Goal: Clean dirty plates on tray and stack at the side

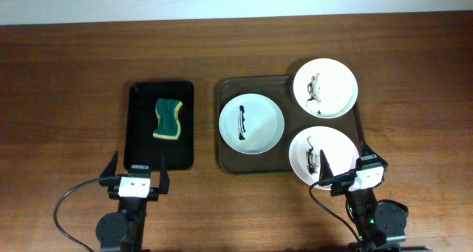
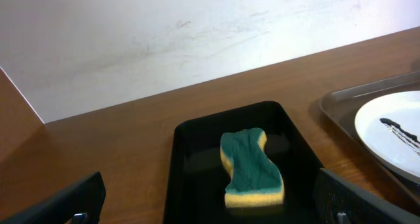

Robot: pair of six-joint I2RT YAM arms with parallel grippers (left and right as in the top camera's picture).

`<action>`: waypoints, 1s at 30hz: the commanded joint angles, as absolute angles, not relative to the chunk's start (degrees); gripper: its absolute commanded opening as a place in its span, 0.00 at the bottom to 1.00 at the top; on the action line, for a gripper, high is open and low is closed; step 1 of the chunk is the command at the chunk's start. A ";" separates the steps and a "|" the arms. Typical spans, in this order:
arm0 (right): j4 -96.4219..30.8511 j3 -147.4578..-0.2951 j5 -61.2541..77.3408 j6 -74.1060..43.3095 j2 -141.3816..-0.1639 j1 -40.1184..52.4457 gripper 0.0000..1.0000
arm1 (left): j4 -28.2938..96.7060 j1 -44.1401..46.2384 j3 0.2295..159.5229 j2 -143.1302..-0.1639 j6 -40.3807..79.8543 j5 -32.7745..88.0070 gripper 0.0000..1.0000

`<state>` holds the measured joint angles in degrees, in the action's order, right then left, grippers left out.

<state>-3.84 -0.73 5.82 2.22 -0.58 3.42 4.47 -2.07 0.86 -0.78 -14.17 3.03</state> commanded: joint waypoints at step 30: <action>-3.16 -0.32 5.54 2.57 -0.19 3.79 0.99 | 1.69 -2.15 0.54 -0.34 -14.63 4.78 1.00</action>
<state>-3.46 -0.73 5.82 2.24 -0.58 3.42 3.66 -2.07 0.82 -0.78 -14.15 3.09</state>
